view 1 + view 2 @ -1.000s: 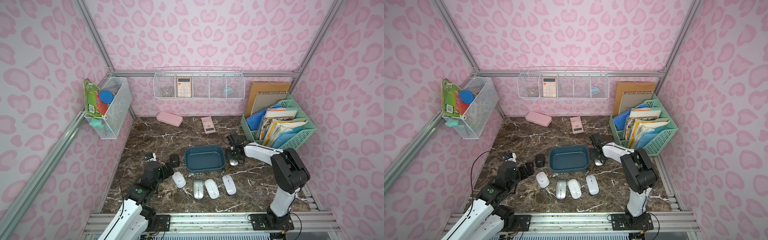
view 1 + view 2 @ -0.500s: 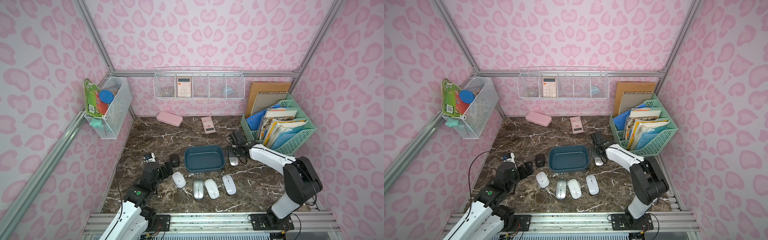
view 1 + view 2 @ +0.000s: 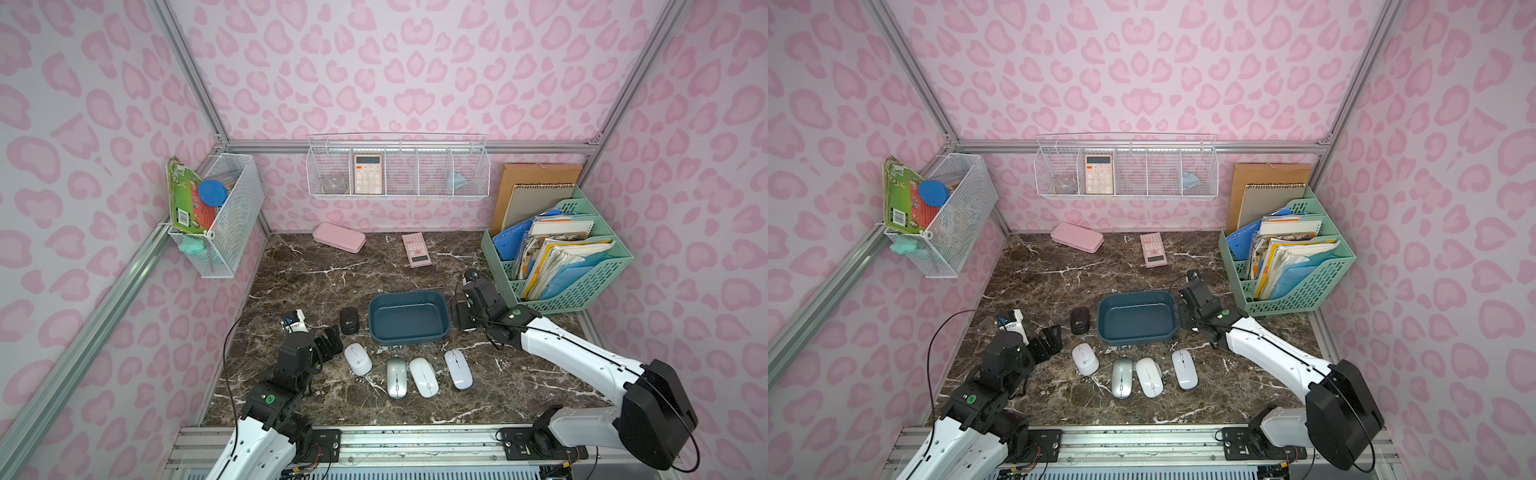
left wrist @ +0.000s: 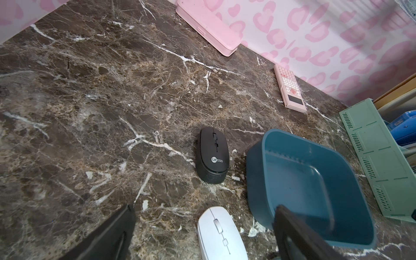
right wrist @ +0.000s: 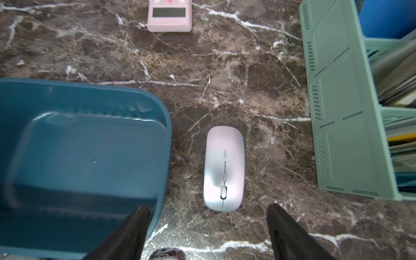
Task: Take out the mouse from the storage box
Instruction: Place the mouse at the center of the board, then reset both arms
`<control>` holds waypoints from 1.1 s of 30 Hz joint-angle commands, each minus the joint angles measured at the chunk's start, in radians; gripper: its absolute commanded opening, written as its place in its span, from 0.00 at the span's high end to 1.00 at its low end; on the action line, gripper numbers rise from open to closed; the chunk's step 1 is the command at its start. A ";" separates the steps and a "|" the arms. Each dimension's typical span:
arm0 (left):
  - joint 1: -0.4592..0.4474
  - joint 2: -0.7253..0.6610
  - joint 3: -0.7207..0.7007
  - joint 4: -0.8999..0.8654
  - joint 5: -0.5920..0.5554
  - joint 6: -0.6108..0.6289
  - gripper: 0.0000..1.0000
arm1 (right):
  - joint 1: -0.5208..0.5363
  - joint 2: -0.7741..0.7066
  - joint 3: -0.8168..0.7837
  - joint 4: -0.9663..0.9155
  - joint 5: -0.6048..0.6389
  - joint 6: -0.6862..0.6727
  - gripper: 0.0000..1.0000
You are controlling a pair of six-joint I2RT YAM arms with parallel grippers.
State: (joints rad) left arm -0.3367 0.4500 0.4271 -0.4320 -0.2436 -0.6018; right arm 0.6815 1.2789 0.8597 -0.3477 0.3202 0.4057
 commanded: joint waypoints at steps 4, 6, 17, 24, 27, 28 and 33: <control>0.001 -0.104 0.025 -0.083 -0.037 -0.071 0.01 | 0.009 -0.137 -0.101 0.159 0.046 -0.049 0.01; 0.001 -0.148 0.017 -0.083 -0.056 -0.090 0.01 | 0.009 -0.181 -0.149 0.220 0.058 -0.074 0.00; 0.001 -0.274 -0.149 0.269 -0.183 -0.041 0.01 | -0.053 -0.364 -0.320 0.516 0.153 -0.184 0.00; 0.001 -0.096 -0.150 0.388 -0.320 0.064 0.01 | -0.136 -0.311 -0.399 0.641 0.148 -0.230 0.00; 0.002 0.007 -0.162 0.550 -0.417 0.158 0.01 | -0.183 -0.252 -0.383 0.649 0.099 -0.246 0.00; 0.004 0.050 -0.181 0.646 -0.438 0.214 0.01 | -0.201 -0.229 -0.361 0.632 0.080 -0.241 0.00; 0.053 0.265 -0.134 0.801 -0.448 0.348 0.01 | -0.215 -0.198 -0.313 0.652 0.093 -0.285 0.00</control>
State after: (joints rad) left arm -0.3042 0.6533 0.2573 0.2020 -0.6487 -0.3691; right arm 0.4694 1.0771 0.5396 0.2516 0.4255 0.1627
